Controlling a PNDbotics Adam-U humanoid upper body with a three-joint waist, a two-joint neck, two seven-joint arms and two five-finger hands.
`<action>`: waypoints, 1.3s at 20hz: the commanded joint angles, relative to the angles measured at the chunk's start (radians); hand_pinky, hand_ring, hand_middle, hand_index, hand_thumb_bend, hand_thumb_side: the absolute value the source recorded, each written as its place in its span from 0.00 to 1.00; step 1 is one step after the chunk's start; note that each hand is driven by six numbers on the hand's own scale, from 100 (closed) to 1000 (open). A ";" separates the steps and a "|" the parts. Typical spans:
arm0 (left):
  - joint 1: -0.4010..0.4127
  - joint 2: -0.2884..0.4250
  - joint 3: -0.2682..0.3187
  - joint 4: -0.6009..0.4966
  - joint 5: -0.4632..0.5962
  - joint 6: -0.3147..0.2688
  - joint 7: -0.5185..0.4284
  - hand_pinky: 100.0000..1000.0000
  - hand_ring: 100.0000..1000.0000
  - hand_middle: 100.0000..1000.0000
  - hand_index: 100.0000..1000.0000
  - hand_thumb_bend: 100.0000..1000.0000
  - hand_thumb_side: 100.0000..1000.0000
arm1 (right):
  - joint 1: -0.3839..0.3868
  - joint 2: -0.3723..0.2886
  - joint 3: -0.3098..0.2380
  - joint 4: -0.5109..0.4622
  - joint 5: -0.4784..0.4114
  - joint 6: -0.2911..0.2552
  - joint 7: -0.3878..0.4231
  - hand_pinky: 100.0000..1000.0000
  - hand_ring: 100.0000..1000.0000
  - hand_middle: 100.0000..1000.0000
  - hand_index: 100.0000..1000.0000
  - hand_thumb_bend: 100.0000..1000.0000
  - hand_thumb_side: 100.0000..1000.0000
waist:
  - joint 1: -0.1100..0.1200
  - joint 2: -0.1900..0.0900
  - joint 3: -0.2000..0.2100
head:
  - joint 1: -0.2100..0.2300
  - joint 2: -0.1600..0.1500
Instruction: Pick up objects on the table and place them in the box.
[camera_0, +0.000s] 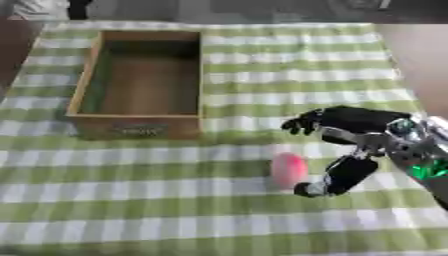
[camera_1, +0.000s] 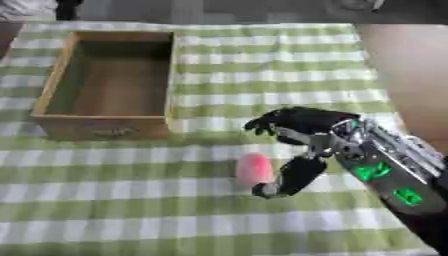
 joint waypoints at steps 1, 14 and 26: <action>-0.007 0.019 0.004 -0.019 -0.004 0.000 -0.002 0.40 0.39 0.46 0.77 0.00 0.91 | -0.011 -0.011 -0.006 -0.005 0.005 0.011 0.004 0.84 0.85 0.87 1.00 0.46 0.39 | 0.001 -0.012 0.001 | -0.001 -0.013; -0.007 0.019 0.004 -0.019 -0.005 0.000 -0.002 0.40 0.39 0.46 0.77 0.00 0.91 | -0.004 -0.007 -0.003 -0.007 0.060 0.022 -0.018 0.83 0.83 0.82 1.00 0.46 0.46 | -0.001 -0.012 0.004 | -0.006 -0.018; -0.008 0.018 0.004 -0.019 -0.004 0.001 -0.004 0.40 0.40 0.46 0.77 0.00 0.91 | 0.008 0.021 0.018 -0.006 0.132 0.010 -0.017 0.83 0.83 0.76 1.00 0.47 0.46 | 0.000 -0.009 0.007 | -0.012 -0.021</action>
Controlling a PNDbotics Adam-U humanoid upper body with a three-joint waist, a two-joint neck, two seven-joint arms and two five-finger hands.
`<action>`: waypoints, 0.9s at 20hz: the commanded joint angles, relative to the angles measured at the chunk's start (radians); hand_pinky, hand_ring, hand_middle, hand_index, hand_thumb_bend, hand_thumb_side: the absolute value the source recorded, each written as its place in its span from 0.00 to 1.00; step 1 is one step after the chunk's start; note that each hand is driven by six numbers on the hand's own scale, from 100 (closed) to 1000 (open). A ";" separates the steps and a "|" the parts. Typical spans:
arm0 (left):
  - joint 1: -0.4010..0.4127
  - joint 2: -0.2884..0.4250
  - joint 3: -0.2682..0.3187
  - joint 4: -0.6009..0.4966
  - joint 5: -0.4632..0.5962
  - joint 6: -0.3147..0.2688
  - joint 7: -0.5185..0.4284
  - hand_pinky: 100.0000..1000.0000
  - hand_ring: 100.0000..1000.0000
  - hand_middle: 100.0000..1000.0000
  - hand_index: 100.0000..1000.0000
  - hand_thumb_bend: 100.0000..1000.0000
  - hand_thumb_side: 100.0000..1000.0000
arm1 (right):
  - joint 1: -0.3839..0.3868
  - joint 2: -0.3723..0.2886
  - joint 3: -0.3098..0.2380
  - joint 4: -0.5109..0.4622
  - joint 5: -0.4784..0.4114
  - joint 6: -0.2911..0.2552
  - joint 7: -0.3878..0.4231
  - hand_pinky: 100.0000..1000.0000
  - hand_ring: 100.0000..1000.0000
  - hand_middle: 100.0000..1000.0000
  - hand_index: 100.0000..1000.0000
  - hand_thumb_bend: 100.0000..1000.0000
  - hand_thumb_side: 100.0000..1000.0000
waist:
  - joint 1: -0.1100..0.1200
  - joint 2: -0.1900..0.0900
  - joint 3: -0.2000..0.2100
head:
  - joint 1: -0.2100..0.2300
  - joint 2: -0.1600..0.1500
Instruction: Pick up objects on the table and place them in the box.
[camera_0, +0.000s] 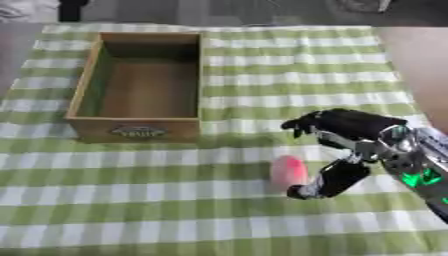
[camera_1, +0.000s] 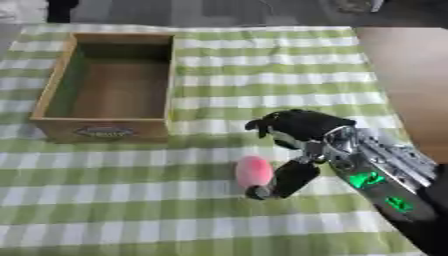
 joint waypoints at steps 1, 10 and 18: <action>-0.008 0.017 0.004 -0.019 -0.003 0.001 -0.004 0.40 0.39 0.46 0.77 0.00 0.91 | -0.011 -0.004 -0.001 -0.005 0.010 -0.003 0.013 0.83 0.83 0.75 1.00 0.44 0.45 | 0.002 -0.011 0.002 | -0.003 -0.012; -0.008 0.013 0.003 -0.019 -0.003 0.000 -0.010 0.40 0.39 0.46 0.77 0.00 0.91 | -0.014 0.024 0.016 0.018 0.085 -0.029 0.016 0.81 0.81 0.64 0.94 0.42 0.41 | 0.003 -0.004 0.016 | -0.009 -0.015; -0.008 0.011 0.003 -0.019 -0.002 0.000 -0.015 0.40 0.39 0.47 0.77 0.00 0.91 | -0.003 0.038 0.014 0.034 0.116 -0.025 0.022 0.81 0.81 0.61 0.96 0.36 0.40 | 0.004 -0.001 0.023 | -0.012 -0.021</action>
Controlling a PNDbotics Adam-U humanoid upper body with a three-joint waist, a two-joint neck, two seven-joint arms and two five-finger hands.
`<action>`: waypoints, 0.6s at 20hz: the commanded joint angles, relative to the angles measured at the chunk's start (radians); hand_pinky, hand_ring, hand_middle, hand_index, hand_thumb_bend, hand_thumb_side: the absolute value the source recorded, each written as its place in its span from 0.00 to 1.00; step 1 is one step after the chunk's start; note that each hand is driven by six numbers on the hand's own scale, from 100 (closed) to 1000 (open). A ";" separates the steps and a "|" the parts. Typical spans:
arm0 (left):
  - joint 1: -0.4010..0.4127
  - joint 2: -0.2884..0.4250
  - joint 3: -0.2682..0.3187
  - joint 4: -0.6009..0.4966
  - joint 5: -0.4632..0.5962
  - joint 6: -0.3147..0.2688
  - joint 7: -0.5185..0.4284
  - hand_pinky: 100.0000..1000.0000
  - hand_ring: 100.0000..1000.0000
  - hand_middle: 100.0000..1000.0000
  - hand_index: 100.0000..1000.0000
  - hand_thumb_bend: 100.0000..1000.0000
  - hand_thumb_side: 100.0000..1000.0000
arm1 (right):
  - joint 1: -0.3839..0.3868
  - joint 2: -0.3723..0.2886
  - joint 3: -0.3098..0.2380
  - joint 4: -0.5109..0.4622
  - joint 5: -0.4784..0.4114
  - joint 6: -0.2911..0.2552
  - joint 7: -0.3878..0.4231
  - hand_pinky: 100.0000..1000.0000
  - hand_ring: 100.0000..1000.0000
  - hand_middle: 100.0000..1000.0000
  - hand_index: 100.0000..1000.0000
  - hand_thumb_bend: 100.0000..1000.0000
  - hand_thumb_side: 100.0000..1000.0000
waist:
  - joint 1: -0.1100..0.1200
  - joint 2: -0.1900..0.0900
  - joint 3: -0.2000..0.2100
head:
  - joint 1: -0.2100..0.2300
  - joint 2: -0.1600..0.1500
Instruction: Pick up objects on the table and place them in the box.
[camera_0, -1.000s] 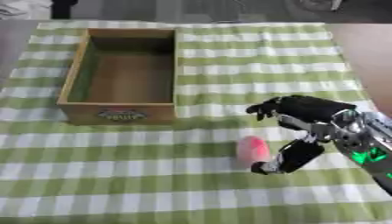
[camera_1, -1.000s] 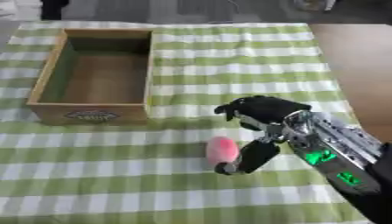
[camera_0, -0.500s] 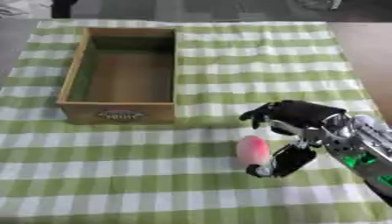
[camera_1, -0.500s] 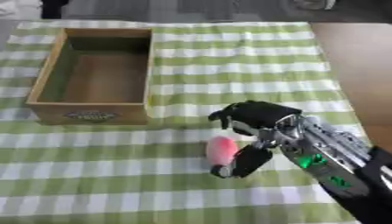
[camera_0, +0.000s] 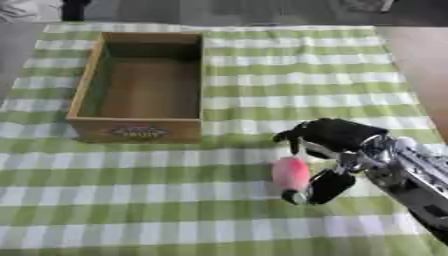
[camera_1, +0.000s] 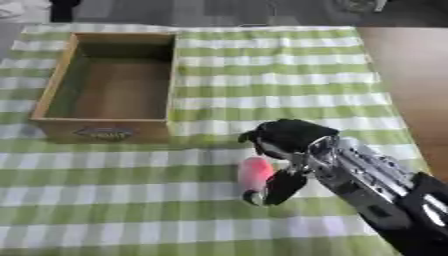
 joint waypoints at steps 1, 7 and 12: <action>-0.008 0.012 0.003 -0.019 -0.002 -0.001 -0.005 0.40 0.39 0.47 0.77 0.00 0.91 | -0.005 -0.003 -0.007 -0.002 0.015 0.004 0.002 0.81 0.81 0.61 0.96 0.35 0.39 | 0.004 -0.012 0.005 | -0.004 -0.013; -0.009 0.011 0.002 -0.019 0.000 -0.002 -0.007 0.40 0.39 0.47 0.77 0.00 0.90 | -0.003 0.005 -0.001 0.016 0.006 -0.003 0.045 0.83 0.84 0.68 1.00 0.25 0.29 | 0.004 -0.012 0.012 | -0.007 -0.017; -0.009 0.011 0.002 -0.019 0.000 -0.003 -0.009 0.40 0.39 0.47 0.77 0.00 0.90 | -0.001 0.008 -0.002 0.032 0.009 -0.001 0.087 0.83 0.85 0.70 1.00 0.23 0.28 | 0.006 -0.011 0.015 | -0.009 -0.020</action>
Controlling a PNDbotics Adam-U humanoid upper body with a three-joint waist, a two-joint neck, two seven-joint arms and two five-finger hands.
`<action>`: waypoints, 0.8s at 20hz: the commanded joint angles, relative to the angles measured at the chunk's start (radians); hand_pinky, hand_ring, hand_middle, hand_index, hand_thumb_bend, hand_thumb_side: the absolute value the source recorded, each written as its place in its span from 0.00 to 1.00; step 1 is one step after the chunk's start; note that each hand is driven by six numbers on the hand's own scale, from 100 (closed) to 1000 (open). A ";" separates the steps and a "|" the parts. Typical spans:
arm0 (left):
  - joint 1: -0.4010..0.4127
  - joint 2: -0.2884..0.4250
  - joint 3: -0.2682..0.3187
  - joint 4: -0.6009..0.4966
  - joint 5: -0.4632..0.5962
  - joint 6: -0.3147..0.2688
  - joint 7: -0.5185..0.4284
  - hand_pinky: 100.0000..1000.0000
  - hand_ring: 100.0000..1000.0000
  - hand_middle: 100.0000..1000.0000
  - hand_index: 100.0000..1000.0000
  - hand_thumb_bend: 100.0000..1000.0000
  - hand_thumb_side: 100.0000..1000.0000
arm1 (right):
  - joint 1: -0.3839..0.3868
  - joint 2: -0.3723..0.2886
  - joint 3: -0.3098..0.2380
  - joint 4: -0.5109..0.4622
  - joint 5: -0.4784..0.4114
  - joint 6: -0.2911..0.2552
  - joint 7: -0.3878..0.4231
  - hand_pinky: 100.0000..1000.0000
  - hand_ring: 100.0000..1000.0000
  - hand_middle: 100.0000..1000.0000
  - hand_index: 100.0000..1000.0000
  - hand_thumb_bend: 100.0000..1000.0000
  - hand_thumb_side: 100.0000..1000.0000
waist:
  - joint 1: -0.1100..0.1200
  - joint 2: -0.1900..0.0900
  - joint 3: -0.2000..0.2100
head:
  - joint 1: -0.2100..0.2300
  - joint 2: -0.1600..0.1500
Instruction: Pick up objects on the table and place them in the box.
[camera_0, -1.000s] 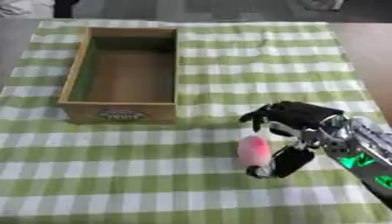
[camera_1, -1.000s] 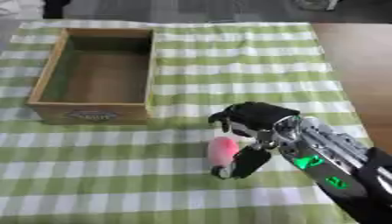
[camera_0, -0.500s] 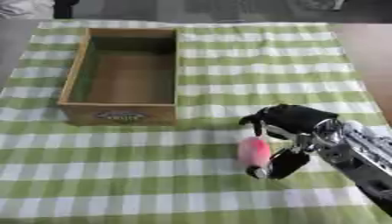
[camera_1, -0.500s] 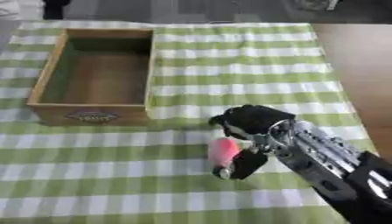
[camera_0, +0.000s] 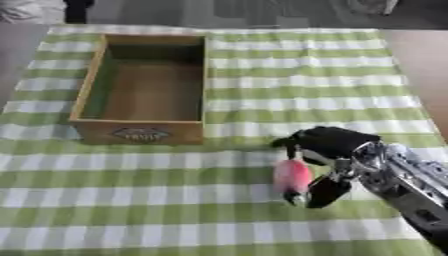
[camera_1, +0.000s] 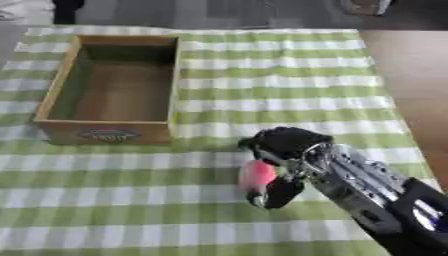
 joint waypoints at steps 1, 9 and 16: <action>-0.008 0.011 0.002 -0.019 0.000 -0.003 -0.005 0.40 0.39 0.47 0.77 0.00 0.90 | -0.009 -0.009 -0.008 0.001 0.005 0.007 0.031 0.83 0.85 0.70 0.99 0.22 0.28 | 0.004 -0.012 0.003 | -0.005 -0.012; -0.008 0.010 0.002 -0.019 0.000 -0.005 -0.009 0.40 0.39 0.47 0.77 0.00 0.90 | -0.004 -0.004 -0.009 0.002 0.035 0.004 0.039 0.82 0.83 0.66 0.90 0.18 0.31 | 0.008 -0.007 0.003 | -0.010 -0.012; -0.007 0.009 0.003 -0.019 0.000 -0.004 -0.011 0.40 0.39 0.47 0.77 0.00 0.90 | -0.004 -0.003 -0.012 -0.006 0.045 0.010 0.001 0.80 0.81 0.61 0.82 0.00 0.30 | 0.009 -0.006 -0.002 | -0.011 -0.010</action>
